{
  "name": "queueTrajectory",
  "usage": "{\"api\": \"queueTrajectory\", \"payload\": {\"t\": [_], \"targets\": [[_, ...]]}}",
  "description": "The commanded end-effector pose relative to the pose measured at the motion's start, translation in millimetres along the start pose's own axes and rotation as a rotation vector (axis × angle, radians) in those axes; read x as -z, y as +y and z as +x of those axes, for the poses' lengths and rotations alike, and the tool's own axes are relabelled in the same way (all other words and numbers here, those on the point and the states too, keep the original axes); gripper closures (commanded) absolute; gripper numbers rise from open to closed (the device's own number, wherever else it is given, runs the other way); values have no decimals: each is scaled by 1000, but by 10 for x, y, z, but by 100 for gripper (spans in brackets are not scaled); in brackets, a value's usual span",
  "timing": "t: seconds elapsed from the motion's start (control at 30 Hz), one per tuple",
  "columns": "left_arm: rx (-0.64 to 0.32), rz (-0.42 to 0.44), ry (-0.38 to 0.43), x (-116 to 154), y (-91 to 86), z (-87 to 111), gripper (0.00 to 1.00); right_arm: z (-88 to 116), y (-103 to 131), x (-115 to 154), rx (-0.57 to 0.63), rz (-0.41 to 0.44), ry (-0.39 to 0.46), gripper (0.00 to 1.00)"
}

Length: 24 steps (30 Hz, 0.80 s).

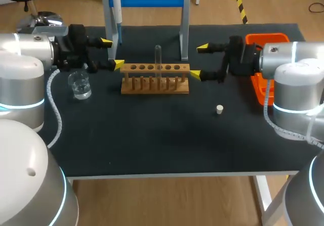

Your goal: Invert the test tube, pick up the pipette, mount the tip to pipette, aspirate from beaker and dispense into the tube, eject the tip, return the pipette, and cap with the stopper.

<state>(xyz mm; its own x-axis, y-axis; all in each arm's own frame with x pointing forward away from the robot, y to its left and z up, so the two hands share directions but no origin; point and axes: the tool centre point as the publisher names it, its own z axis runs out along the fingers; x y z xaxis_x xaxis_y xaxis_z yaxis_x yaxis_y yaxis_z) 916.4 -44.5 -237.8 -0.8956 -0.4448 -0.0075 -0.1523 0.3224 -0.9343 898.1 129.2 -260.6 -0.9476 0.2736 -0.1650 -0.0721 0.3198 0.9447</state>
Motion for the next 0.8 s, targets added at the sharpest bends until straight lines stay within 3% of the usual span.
{"api": "queueTrajectory", "payload": {"t": [0.03, 0.3, 0.8], "targets": [[0, -1, -2, -1, 2, 7, 0, -71, 1, -78, 24, -39, 79, 0], [0, -1, -2, -1, 2, 7, 0, -72, 95, -302, 66, -111, 213, 0], [0, -1, -2, -1, 2, 7, 0, -100, 184, -731, -11, -215, 383, 0]]}}
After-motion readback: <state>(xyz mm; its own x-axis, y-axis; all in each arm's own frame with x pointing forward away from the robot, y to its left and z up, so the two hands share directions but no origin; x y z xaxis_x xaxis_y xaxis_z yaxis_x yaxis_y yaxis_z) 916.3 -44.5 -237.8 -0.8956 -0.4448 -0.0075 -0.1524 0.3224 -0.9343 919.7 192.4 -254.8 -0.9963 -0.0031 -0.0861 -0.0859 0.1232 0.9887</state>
